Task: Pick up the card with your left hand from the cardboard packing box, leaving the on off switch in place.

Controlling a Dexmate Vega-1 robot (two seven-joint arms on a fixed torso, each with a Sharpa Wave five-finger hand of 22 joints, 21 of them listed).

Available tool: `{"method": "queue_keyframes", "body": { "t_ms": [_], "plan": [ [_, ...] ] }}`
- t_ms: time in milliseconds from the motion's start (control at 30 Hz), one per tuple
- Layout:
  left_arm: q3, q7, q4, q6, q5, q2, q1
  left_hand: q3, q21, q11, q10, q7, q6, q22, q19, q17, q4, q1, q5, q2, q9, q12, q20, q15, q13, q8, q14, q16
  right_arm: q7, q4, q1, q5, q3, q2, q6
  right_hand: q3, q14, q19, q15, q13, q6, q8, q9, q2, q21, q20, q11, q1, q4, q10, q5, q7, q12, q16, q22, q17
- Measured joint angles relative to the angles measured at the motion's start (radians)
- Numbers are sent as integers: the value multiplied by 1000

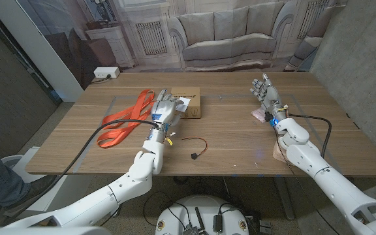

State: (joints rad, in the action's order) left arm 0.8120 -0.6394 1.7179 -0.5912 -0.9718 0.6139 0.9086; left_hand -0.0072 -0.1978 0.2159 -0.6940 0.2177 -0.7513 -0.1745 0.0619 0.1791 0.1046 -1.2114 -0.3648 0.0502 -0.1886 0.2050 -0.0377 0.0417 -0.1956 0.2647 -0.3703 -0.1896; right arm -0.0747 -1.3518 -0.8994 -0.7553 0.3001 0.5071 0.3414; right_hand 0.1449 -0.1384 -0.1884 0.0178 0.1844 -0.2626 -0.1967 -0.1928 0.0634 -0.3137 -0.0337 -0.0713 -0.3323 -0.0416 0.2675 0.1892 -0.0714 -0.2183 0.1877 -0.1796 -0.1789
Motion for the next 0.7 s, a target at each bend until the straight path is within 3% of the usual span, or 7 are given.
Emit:
{"method": "queue_keyframes", "body": {
  "t_ms": [700],
  "plan": [
    [24,-31,-57,12,26,-15,-37,-3,0,4,-12,1,-13,0,0,0,-3,-1,0,1,0,0,0,3,0,0,-3,0,11,-12,-3,1,4,-1,-12,0,0,0,0,0,0,0,0,0,8,0,0,0,0,0,0,0,0,0,0,0]
  ]
}}
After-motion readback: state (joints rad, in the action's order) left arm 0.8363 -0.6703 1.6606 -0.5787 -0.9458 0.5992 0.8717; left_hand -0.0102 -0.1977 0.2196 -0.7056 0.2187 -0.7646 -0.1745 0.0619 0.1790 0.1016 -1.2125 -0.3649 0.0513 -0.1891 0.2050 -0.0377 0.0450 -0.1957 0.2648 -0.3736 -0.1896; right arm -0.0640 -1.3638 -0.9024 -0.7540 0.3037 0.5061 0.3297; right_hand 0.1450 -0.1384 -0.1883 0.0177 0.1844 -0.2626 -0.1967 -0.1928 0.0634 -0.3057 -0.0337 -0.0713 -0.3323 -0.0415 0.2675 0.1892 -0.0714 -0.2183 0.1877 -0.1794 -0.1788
